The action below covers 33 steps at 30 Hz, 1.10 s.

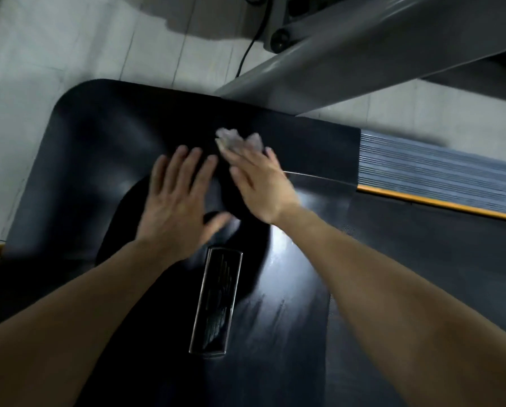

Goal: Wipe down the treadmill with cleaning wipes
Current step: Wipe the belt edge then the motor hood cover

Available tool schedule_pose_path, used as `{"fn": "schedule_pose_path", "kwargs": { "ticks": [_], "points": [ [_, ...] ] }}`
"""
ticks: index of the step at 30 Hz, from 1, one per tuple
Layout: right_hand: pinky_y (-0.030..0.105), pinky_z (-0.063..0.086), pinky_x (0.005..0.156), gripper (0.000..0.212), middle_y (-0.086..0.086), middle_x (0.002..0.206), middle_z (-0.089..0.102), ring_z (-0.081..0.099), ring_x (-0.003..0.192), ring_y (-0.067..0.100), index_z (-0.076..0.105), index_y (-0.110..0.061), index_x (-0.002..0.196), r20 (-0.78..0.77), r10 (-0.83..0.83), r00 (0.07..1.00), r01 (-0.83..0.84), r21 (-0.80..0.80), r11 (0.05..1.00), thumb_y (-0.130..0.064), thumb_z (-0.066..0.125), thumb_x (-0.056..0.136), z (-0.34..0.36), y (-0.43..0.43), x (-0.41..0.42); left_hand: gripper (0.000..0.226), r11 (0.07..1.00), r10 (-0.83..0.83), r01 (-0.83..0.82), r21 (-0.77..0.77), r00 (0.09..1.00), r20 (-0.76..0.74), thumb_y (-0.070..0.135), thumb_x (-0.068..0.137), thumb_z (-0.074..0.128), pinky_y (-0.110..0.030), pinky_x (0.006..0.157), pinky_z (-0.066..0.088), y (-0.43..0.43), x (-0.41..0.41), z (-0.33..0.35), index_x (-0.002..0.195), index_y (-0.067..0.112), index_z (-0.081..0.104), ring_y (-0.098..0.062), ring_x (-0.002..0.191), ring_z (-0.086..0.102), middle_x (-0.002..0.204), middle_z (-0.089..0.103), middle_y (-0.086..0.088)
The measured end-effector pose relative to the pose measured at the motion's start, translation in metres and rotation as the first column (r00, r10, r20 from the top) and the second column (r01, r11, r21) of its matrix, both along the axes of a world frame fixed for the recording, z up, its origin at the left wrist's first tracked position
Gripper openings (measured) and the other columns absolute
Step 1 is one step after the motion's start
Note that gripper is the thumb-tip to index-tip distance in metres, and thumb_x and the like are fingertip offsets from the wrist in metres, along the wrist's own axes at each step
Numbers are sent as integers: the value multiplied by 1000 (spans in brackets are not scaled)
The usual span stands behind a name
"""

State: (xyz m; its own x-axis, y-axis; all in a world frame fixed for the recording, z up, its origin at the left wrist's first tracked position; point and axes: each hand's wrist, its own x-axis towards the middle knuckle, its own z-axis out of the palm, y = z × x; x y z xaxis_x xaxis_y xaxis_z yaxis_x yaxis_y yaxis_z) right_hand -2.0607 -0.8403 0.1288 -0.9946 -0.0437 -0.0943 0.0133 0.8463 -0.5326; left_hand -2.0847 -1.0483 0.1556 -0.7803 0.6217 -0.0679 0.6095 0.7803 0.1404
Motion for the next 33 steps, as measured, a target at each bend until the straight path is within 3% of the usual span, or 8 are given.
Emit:
{"fn": "schedule_pose_path", "kwargs": {
  "ticks": [4, 8, 12, 15, 18, 22, 28, 33],
  "points": [
    [54, 9, 132, 60, -10, 177, 16, 13, 164, 18, 29, -33, 167, 100, -362, 927, 341, 182, 922, -46, 23, 110, -20, 112, 64, 170, 953, 82, 12, -301, 951, 297, 96, 55, 73, -69, 126, -15, 53, -7, -10, 165, 15, -28, -40, 160, -31, 172, -32, -20],
    [48, -1, 134, 73, 0, 179, 4, 1, 166, 22, 17, -26, 171, 186, -584, 790, 524, 289, 801, -58, 11, 105, -32, 127, 70, 178, 858, 222, 45, -512, 867, 447, 96, 57, 74, -76, 116, -25, 70, -18, -15, 142, 12, -57, -46, 138, -58, 143, -67, -23],
    [39, -1, 134, 60, -6, 177, 16, 5, 165, 19, 30, -27, 168, 77, -160, 984, 157, 43, 987, -46, 24, 111, -13, 51, 8, 177, 833, 269, 32, -553, 849, 455, 97, 58, 72, -77, 118, -21, 74, -17, -5, 143, 11, -56, -48, 139, -57, 140, -68, -25],
    [38, -2, 133, 52, -10, 176, 20, 12, 163, 14, 33, -30, 166, 93, 63, 994, -61, -21, 998, -37, 29, 114, -2, 53, -19, 176, 829, 285, 35, -558, 833, 475, 99, 59, 70, -77, 117, -21, 74, -17, -5, 143, 11, -57, -48, 137, -58, 138, -70, -25],
    [52, 5, 133, 57, -12, 177, 14, 8, 165, 16, 28, -36, 168, 134, -162, 978, 141, 155, 978, -44, 21, 112, -22, 124, -4, 175, 824, 286, 64, -563, 811, 511, 98, 60, 71, -78, 114, -24, 73, -19, -4, 137, 12, -61, -47, 130, -64, 132, -73, -24],
    [46, -4, 133, 67, 0, 179, 1, -2, 165, 23, 16, -27, 171, 229, -519, 824, 437, 327, 838, -56, 14, 111, -32, 154, 6, 175, 818, 290, 76, -570, 802, 523, 97, 60, 72, -79, 113, -25, 74, -19, -2, 136, 12, -61, -47, 128, -65, 130, -74, -24],
    [45, 1, 133, 57, -7, 175, 24, 15, 163, 15, 33, -35, 166, 143, 43, 989, -56, 90, 994, -50, 26, 111, -16, 70, -27, 177, 819, 282, 64, -571, 821, 497, 100, 56, 70, -78, 115, -23, 73, -18, -1, 135, 12, -62, -48, 133, -61, 135, -71, -25],
    [47, -1, 133, 63, -6, 178, 13, 8, 165, 19, 28, -32, 168, 151, -466, 872, 419, 264, 869, -53, 17, 110, -37, 177, 18, 175, 830, 274, 80, -552, 804, 528, 96, 59, 73, -77, 113, -27, 73, -19, -1, 133, 15, -63, -46, 130, -65, 132, -74, -22]
  ]
}}
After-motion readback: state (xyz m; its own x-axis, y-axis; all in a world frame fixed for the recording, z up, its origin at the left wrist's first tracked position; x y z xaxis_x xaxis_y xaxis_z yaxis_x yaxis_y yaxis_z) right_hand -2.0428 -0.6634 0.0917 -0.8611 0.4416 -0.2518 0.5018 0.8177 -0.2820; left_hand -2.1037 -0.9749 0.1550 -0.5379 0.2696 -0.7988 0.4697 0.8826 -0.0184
